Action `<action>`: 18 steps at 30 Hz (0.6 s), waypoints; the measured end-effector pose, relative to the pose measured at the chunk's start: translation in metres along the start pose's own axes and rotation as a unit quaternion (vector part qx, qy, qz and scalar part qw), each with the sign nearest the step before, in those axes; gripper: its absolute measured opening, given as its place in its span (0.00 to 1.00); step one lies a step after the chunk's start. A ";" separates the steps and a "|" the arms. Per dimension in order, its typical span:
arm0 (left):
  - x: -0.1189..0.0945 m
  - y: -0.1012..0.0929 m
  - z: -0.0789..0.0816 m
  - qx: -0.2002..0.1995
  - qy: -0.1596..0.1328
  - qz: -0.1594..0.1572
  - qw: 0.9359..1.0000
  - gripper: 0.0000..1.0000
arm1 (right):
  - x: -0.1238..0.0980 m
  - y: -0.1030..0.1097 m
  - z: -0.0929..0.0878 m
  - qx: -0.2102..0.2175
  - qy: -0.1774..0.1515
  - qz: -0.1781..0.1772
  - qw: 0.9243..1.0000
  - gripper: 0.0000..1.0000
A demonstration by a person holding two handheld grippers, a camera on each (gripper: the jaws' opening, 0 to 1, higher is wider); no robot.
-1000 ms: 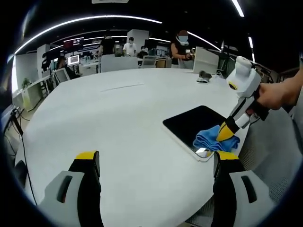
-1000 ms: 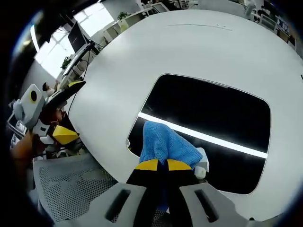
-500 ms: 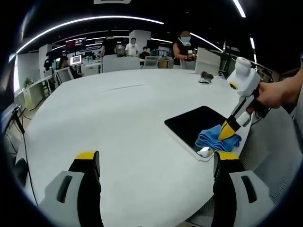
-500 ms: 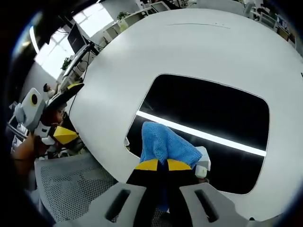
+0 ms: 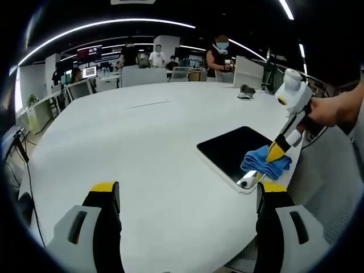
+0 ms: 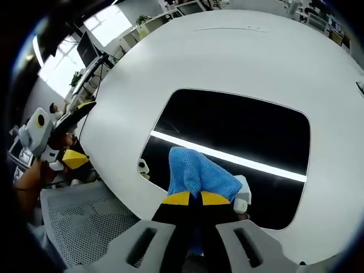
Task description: Wipe the mirror surface with the cleaning cloth until all visible marks leave the cleaned area.
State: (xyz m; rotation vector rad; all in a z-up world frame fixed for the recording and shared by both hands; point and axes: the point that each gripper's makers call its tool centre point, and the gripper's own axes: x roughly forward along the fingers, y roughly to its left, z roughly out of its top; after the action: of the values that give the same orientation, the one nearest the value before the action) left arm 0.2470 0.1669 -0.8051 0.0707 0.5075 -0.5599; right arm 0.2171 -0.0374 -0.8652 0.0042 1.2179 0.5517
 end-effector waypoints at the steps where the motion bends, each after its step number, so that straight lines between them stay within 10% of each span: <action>1: 0.000 0.000 0.000 0.000 0.000 0.000 1.000 0.99 | -0.001 -0.002 0.000 0.002 -0.001 -0.001 1.000 0.00; 18: 0.005 0.000 0.001 0.002 0.006 -0.005 1.000 0.99 | 0.001 -0.008 0.007 0.011 -0.004 -0.004 1.000 0.00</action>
State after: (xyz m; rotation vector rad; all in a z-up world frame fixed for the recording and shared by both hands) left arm 0.2504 0.1643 -0.8067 0.0752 0.5191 -0.5707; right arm 0.2264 -0.0419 -0.8659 0.0210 1.2164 0.5306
